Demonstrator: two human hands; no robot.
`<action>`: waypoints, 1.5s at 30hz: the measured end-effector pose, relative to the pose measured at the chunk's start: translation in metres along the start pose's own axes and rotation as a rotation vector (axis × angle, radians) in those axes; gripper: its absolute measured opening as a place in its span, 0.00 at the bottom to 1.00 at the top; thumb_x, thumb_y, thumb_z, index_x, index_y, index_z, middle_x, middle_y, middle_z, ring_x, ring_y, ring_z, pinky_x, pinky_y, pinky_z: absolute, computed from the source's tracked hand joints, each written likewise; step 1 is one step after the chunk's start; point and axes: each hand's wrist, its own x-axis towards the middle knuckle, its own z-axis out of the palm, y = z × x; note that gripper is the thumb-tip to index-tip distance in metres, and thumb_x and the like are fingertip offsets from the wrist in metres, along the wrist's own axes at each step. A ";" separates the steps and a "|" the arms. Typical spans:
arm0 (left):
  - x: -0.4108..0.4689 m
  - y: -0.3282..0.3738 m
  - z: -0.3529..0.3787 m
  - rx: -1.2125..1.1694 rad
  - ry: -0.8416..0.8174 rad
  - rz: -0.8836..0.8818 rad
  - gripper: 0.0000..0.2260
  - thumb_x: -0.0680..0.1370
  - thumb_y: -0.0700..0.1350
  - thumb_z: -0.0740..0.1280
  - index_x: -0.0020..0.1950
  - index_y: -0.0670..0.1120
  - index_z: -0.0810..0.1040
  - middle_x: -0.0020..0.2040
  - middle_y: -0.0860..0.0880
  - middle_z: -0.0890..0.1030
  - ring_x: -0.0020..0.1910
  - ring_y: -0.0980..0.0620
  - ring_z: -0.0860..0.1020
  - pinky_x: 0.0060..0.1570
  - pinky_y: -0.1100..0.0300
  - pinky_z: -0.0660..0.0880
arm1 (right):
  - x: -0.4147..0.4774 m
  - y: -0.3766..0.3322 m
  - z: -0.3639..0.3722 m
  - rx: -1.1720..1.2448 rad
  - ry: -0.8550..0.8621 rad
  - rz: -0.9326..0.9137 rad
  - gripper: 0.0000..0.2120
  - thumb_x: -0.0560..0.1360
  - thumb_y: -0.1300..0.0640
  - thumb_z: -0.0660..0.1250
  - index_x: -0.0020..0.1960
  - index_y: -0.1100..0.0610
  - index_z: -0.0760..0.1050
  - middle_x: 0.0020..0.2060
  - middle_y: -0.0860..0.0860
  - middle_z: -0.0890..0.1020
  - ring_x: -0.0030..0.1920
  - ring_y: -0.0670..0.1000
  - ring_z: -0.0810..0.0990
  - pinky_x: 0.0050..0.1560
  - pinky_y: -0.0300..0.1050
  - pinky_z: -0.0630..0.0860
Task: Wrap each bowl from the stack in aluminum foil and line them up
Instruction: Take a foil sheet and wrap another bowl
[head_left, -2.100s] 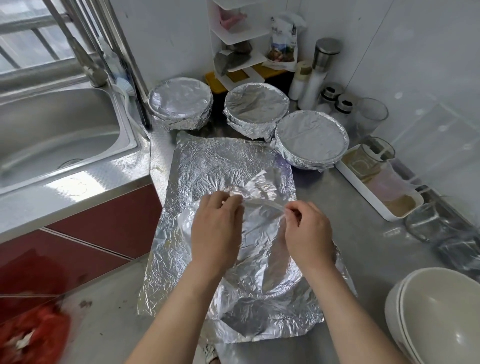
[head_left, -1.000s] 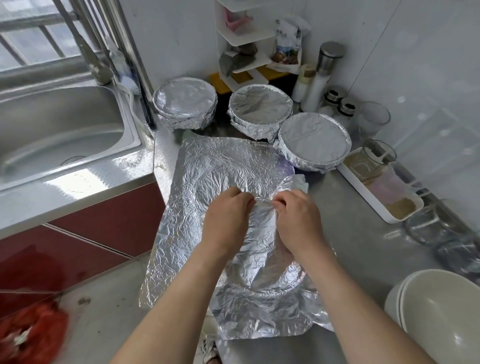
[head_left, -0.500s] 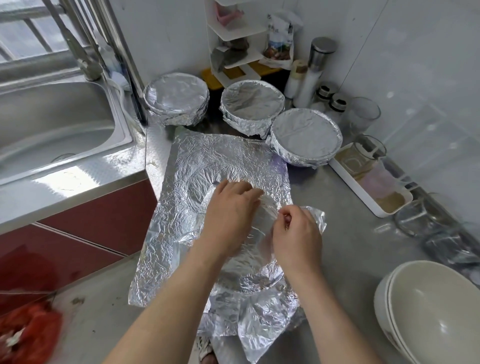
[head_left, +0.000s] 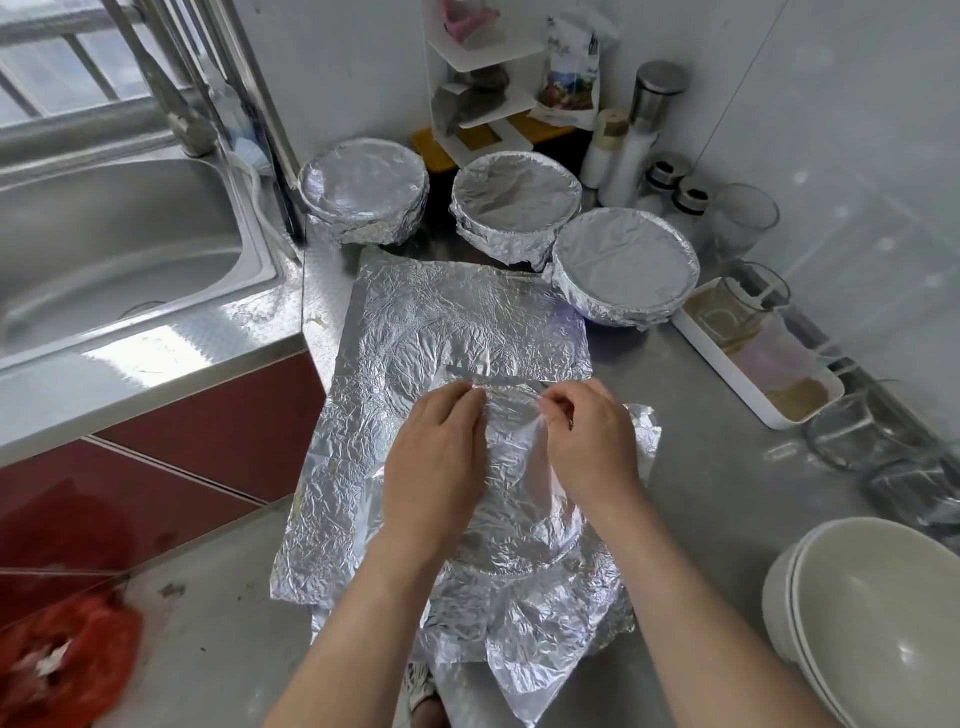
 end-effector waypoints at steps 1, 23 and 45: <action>0.000 0.000 0.000 -0.006 -0.005 -0.002 0.10 0.80 0.41 0.66 0.60 0.41 0.79 0.58 0.43 0.80 0.56 0.43 0.77 0.54 0.51 0.76 | -0.001 0.000 0.002 0.006 0.005 -0.004 0.06 0.79 0.59 0.64 0.48 0.58 0.79 0.44 0.50 0.76 0.43 0.53 0.75 0.47 0.50 0.74; 0.032 -0.007 0.008 -0.001 -0.025 -0.003 0.09 0.81 0.44 0.64 0.48 0.41 0.82 0.41 0.46 0.78 0.40 0.45 0.74 0.37 0.55 0.68 | 0.017 -0.006 0.017 -0.099 -0.036 -0.197 0.05 0.77 0.63 0.66 0.48 0.62 0.80 0.43 0.57 0.79 0.46 0.58 0.76 0.48 0.50 0.73; 0.022 -0.006 -0.021 -0.118 0.068 -0.244 0.08 0.80 0.39 0.64 0.46 0.40 0.82 0.39 0.45 0.77 0.37 0.49 0.70 0.36 0.60 0.53 | 0.028 -0.044 0.010 -0.173 -0.182 -0.369 0.08 0.81 0.57 0.61 0.53 0.57 0.79 0.49 0.50 0.77 0.51 0.52 0.72 0.52 0.49 0.69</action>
